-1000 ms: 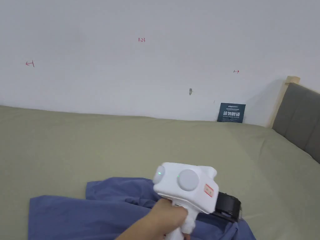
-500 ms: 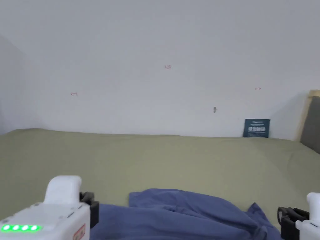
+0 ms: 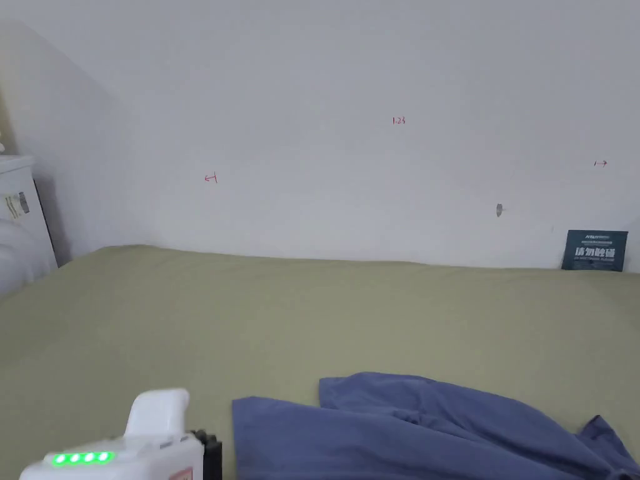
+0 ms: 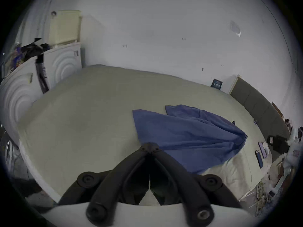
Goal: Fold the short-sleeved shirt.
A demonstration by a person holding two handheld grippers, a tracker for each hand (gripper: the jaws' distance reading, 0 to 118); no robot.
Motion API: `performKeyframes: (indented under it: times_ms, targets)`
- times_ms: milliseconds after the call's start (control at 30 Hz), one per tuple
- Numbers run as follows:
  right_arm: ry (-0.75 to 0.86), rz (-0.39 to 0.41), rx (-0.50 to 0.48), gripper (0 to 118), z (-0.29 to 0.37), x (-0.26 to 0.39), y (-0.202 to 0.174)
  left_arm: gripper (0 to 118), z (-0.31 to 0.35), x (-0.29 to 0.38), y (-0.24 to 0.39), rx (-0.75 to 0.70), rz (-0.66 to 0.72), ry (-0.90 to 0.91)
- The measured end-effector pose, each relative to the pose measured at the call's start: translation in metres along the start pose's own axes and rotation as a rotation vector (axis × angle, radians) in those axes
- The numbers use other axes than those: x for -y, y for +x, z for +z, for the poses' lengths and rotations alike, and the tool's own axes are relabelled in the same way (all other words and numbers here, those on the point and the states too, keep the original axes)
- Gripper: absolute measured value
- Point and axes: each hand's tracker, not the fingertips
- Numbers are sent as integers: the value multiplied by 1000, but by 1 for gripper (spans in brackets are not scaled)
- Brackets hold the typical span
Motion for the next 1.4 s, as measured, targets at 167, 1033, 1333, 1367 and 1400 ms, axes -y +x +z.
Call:
performKeyframes:
  times_ms: [167,1033,1333,1367,1400]
  targets:
    - [-61,24,12,1,-20,2,3,75,-110,-73,-5,31,-15,-201]
    - [-268,-27,50,81,-155,-41,73,2,-233,-76,37,-28,-59,-460]
    - [-596,-143,114,8,-230,-38,90,2,-239,-72,17,9,-5,-472]
    - [-568,-166,109,8,-226,-40,90,2,-237,-74,16,14,-3,-470]
    - [-541,-172,101,8,-222,-42,88,2,-234,-77,14,15,1,-460]
